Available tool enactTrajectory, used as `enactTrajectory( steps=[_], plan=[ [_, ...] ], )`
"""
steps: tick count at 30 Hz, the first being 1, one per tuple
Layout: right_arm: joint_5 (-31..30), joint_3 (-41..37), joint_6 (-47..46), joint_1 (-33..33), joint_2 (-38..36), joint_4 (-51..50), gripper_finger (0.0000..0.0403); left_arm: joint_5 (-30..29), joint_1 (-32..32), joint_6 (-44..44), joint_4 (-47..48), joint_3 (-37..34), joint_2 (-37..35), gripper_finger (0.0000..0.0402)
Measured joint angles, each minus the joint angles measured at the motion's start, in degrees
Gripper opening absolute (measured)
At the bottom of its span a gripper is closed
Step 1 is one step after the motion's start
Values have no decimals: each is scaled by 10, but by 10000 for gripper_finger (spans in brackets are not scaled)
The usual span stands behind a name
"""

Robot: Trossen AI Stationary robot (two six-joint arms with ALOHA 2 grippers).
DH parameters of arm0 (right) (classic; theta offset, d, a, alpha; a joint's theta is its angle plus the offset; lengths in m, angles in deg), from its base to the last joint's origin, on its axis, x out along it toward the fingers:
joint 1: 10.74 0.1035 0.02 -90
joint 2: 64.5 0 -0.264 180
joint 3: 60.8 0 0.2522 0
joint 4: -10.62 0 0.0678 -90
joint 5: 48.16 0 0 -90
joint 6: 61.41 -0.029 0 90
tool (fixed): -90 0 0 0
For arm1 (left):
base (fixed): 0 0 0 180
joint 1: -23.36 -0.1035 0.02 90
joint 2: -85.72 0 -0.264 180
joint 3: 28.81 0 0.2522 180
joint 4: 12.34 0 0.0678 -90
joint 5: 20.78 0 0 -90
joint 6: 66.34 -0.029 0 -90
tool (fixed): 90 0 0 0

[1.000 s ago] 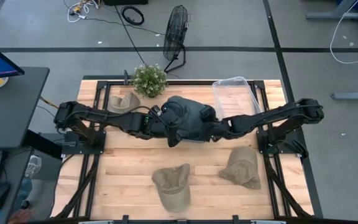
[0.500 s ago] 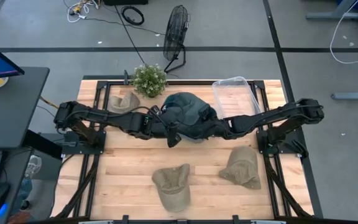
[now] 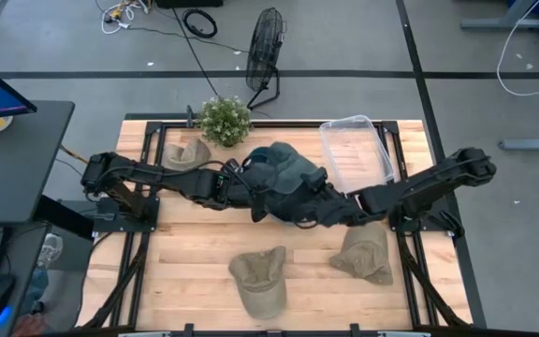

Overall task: Pick & Place hat
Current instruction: Put the dark blue cap into the blue bin

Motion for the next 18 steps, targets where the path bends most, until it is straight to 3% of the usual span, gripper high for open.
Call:
enactTrajectory(
  steps=[11, 18],
  plan=[
    [2, 0, -9, 81, -2, 11, 8, 0, 0, 2, 0, 0, 0, 116],
    [-4, 0, -5, 94, -2, 28, 7, 0, 0, 15, 0, 0, 0, 116]
  ],
)
